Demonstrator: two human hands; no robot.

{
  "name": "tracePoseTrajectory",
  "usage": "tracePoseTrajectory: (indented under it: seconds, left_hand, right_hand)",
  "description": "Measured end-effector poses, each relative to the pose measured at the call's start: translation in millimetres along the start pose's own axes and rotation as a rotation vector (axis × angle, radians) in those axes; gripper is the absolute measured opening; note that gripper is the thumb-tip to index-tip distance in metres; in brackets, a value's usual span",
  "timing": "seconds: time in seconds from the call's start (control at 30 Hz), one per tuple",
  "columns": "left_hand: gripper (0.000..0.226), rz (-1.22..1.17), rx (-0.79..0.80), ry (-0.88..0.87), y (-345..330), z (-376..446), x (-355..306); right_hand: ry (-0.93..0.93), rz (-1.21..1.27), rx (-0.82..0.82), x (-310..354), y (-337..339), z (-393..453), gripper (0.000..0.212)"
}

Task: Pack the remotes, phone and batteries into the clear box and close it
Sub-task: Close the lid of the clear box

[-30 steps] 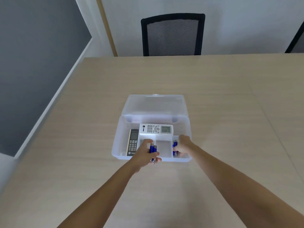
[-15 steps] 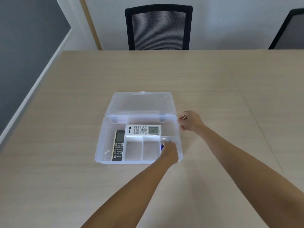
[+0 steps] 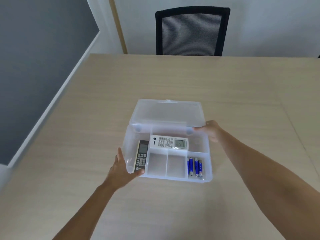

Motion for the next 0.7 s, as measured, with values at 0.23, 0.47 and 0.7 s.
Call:
tracePoseTrajectory:
  seconds: [0.23,0.47,0.7]
  left_hand:
    - [0.164,-0.106,0.022,-0.128,-10,-4,-8]
    - [0.160,-0.130,0.012,-0.091,-10,-10,-9]
    - [0.142,-0.229,0.094,-0.029,2,-19,-16]
  right_hand:
    - [-0.044,0.057,-0.047,-2,10,27,0.056]
    - [0.173,-0.038,-0.214,12,9,-1,0.072]
    - [0.329,0.373,0.176,41,27,-100,0.093]
Point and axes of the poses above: each hand's wrist, its own z-axis towards the middle knuckle, its own y-axis out of the back of the hand, x = y × z, the point moved 3 cm from there along z, towards the middle knuckle, and after that the axes turned 9 degrees about z, right-handed, at the moved point
